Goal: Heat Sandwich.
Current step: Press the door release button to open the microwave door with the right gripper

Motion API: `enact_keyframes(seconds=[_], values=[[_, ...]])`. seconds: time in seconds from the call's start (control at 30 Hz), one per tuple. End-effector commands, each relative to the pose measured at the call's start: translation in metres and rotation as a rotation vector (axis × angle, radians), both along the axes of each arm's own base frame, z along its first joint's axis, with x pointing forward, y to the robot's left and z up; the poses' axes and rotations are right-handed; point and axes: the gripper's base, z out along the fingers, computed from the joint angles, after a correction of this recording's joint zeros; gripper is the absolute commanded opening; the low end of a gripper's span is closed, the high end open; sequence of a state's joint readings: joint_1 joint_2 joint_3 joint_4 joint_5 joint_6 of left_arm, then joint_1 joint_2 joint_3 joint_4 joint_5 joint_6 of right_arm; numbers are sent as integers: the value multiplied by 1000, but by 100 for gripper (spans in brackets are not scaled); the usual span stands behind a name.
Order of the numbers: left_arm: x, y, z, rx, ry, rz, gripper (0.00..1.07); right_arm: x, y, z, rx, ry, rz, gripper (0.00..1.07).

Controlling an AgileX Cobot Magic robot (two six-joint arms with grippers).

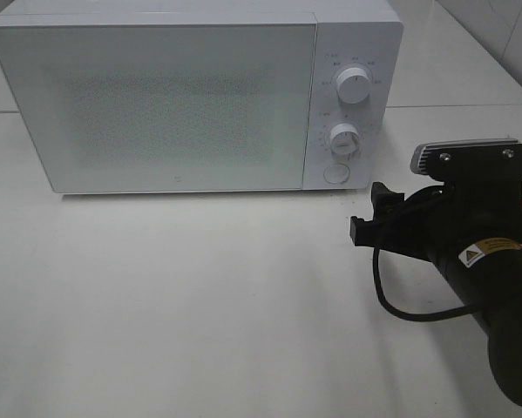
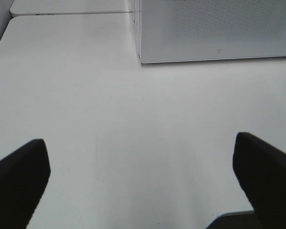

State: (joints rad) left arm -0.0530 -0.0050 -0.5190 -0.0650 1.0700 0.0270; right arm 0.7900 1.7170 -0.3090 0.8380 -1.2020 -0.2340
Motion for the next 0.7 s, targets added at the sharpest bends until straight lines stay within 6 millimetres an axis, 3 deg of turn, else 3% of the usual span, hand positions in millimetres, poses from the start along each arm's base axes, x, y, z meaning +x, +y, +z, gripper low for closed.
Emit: enact_keyframes(seconds=[0.03, 0.33, 0.6, 0.7], values=[[-3, 0, -1, -5, -20, -1, 100, 3, 1, 8, -5, -86, -9, 74], [-3, 0, -1, -5, -20, -1, 100, 3, 1, 7, 21, -76, -12, 74], [-3, 0, -1, -5, -20, -1, 100, 3, 1, 7, 296, -70, -84, 74], [-3, 0, -1, -5, -20, -1, 100, 3, 2, 7, 480, -56, -132, 74]])
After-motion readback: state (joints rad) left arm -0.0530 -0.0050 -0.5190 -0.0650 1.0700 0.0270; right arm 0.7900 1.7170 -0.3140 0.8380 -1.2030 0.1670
